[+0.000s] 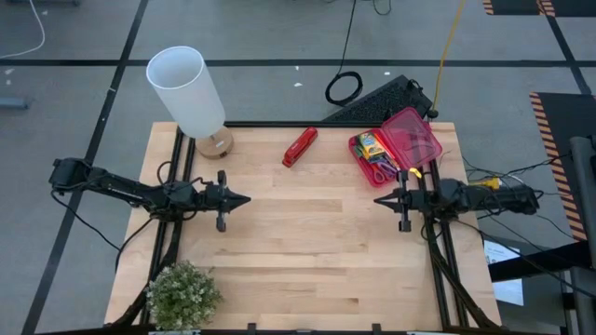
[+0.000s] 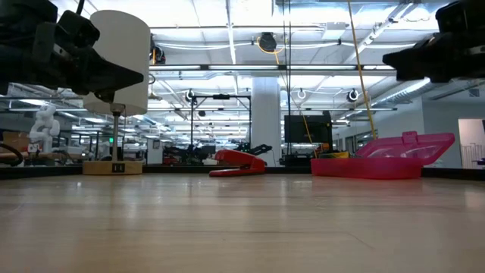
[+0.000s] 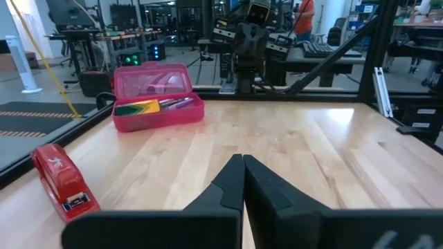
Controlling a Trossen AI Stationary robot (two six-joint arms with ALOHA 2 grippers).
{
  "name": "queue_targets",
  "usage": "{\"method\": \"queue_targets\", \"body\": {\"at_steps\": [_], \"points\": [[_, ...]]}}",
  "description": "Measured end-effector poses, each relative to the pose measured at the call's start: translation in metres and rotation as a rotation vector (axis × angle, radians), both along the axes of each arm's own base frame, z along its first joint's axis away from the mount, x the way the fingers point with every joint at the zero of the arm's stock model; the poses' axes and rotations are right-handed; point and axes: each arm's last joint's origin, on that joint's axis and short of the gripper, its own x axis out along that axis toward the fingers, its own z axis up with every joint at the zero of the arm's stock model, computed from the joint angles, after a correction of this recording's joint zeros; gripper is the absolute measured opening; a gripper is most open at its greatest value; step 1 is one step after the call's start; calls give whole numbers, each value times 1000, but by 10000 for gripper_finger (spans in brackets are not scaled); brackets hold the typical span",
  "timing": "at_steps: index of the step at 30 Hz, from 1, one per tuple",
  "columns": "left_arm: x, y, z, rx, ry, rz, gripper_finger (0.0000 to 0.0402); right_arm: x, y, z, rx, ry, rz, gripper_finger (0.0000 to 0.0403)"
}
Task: Pack school essentials
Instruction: Return to Home Position
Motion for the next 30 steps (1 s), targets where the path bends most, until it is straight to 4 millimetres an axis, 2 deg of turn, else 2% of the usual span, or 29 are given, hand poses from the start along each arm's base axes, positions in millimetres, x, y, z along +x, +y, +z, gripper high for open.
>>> {"method": "queue_targets", "body": {"at_steps": [4,17,30], "points": [[0,0,0,5,0,-13,4,0,-2,0,18,4,29,0],[0,-1,2,-7,-14,-36,8,0,-9,-1,49,7,-37,0],[-14,0,12,50,-63,-113,4,0,-9,-1,49,8,-36,0]]}}
